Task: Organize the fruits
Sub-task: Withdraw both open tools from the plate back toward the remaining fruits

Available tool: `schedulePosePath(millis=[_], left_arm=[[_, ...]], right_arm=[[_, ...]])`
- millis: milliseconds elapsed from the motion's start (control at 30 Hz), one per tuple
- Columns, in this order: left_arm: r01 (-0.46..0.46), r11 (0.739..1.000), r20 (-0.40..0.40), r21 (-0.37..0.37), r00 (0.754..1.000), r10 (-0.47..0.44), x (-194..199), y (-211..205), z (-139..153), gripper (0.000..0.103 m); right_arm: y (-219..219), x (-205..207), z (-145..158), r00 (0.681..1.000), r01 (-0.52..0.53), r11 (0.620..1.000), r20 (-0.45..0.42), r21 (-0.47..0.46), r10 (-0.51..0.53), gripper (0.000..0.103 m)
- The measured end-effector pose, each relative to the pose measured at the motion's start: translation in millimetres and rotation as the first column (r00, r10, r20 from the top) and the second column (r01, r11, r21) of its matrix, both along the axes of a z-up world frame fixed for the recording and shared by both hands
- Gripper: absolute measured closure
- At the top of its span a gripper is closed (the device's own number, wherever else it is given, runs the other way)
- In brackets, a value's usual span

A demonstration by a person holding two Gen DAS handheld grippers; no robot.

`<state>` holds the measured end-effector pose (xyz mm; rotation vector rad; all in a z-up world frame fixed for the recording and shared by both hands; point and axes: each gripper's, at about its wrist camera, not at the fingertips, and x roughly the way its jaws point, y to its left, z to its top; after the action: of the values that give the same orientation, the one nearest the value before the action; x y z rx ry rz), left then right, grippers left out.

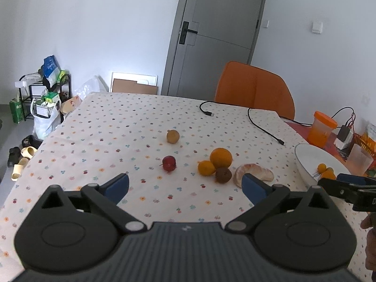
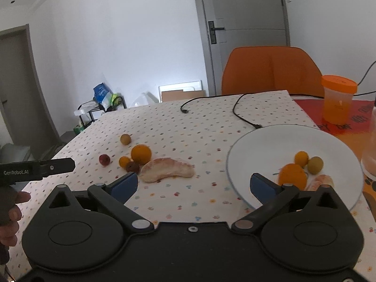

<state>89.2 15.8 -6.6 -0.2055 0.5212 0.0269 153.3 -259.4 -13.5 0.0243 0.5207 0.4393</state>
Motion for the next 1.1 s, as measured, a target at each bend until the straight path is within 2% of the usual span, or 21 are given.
schedulePosePath(millis=[400,567,767,1100], left_arm=[[-0.007,1.0,0.011,-0.027,1.0,0.007,0.5,18.2,-6.3,0.003],[-0.043,0.998,0.013,-0.04,0.999,0.044,5.2,24.1,-8.6,0.005],[-0.055,0.998,0.008,-0.024,0.998,0.055,14.9,23.8,-11.1,0.009],[-0.076,0.997,-0.024,-0.016,0.997,0.076,39.4,20.9,-23.2,0.02]], right_arm=[[31.8,5.5,-2.3,0.999,-0.051,0.998,-0.013,-0.032,0.051,0.0],[43.5,11.2,-4.5,0.997,-0.072,0.996,-0.018,-0.042,0.072,0.0],[58.8,22.3,-10.1,0.994,-0.106,0.992,-0.031,-0.07,0.104,0.0],[73.6,49.8,-25.3,0.989,-0.132,0.983,-0.083,-0.131,0.122,0.0]])
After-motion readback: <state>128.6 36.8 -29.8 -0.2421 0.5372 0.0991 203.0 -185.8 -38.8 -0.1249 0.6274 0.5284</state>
